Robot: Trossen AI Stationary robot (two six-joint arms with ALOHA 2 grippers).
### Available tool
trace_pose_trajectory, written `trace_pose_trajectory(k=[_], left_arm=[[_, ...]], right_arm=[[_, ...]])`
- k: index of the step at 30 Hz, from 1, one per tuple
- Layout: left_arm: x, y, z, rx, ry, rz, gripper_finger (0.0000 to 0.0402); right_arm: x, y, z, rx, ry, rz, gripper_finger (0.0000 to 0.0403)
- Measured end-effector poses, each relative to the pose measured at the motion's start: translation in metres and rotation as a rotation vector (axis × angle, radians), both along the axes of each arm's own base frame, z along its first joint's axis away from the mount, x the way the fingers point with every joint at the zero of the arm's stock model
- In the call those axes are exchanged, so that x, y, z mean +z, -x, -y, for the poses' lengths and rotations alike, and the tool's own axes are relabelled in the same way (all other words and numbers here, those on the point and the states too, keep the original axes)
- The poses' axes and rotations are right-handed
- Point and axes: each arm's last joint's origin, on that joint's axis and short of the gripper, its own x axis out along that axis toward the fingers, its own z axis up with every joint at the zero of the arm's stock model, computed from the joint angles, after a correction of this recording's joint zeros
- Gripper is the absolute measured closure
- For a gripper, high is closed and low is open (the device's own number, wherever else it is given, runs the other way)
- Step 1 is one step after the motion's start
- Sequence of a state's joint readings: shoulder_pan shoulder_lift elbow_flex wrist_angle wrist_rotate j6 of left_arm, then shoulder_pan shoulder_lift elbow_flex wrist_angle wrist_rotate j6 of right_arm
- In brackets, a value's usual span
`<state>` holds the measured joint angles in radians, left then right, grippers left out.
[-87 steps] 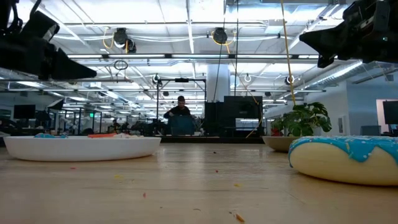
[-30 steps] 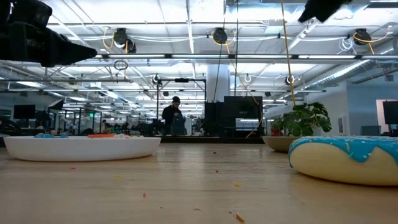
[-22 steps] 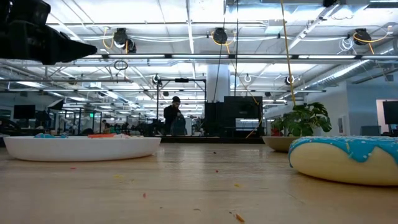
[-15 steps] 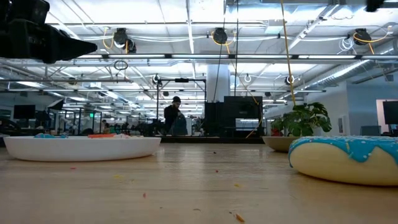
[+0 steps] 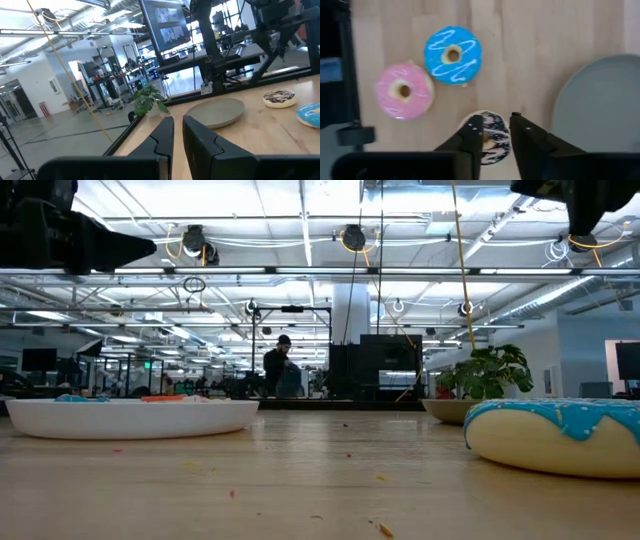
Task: Pick & Place donuts
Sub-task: Put the big black donut on the gray plate
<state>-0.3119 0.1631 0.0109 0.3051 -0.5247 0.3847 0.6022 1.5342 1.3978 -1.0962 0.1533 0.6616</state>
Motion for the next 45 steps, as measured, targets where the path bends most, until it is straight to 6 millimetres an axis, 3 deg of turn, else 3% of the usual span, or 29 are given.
trace_pose_trajectory(k=[7,14,30,45], left_arm=[[-0.001,0.000,0.000,0.000,-0.002,-0.005,0.0355],[-0.002,0.000,0.000,0.001,-0.018,-0.023,0.0355],[-0.004,-0.001,0.000,-0.006,0.033,-0.035,0.0355],[-0.004,-0.001,0.000,-0.005,0.031,-0.036,0.0355]], right_arm=[[-0.009,0.002,0.003,-0.012,0.043,-0.015,0.0262],[-0.024,0.007,0.006,-0.037,0.068,-0.060,0.0229],[-0.088,0.025,0.016,-0.054,0.075,-0.173,0.0225],[-0.114,0.029,0.017,-0.042,-0.003,-0.154,0.0226]])
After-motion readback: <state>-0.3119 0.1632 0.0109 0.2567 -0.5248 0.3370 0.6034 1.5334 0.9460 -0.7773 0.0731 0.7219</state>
